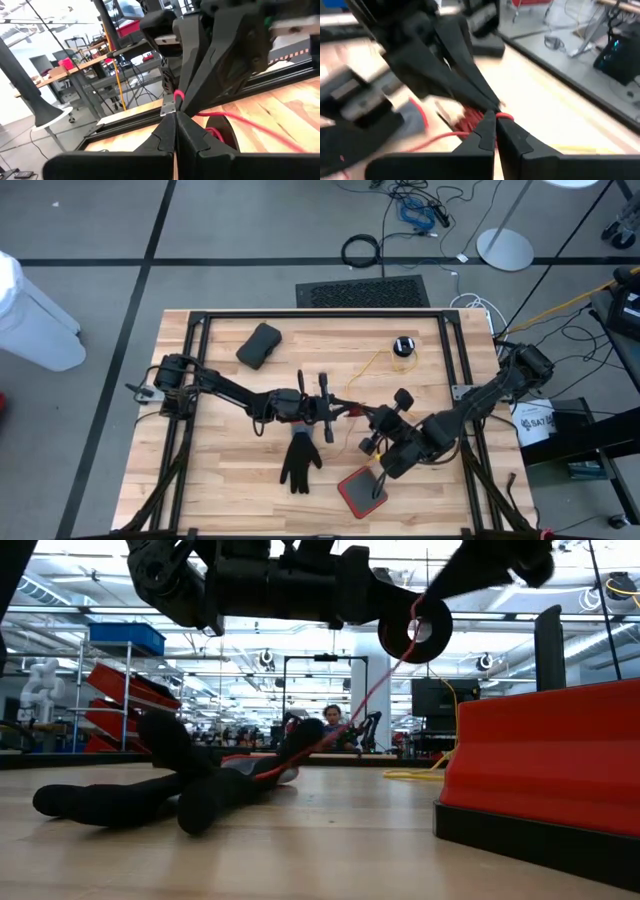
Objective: Coil cords
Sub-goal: Coil the red wire onto the black spool
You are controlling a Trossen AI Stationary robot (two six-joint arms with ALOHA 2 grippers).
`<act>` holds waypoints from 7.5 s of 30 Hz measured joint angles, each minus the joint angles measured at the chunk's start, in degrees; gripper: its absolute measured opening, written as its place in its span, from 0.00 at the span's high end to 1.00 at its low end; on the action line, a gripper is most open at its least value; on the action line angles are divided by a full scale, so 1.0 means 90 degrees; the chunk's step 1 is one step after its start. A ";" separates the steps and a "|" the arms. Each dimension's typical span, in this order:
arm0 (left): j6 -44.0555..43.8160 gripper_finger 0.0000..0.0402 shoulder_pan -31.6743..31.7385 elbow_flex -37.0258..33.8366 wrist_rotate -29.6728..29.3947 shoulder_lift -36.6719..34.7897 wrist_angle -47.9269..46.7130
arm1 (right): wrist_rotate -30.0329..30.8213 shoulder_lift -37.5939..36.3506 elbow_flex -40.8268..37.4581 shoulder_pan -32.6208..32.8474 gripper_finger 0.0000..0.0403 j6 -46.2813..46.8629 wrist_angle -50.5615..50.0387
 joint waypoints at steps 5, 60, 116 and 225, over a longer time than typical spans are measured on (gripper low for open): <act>-0.0042 0.98 -0.0007 -0.0002 0.0003 0.0000 0.0024 | -0.0263 -0.0013 -0.0005 0.0237 1.00 0.0694 -0.0865; -0.0709 0.98 -0.0320 0.0005 0.0391 -0.0049 0.2291 | -0.0135 0.0339 -0.0015 0.1004 0.96 0.1064 -0.1336; -0.0707 0.98 -0.0317 0.0005 0.0389 -0.0041 0.2249 | 0.0772 0.1646 -0.0610 0.0859 0.96 0.2509 -0.1282; 0.0147 0.98 -0.0165 0.0007 -0.0247 -0.0045 0.0407 | 0.1119 0.1467 0.0662 -0.0064 1.00 -0.2721 0.2547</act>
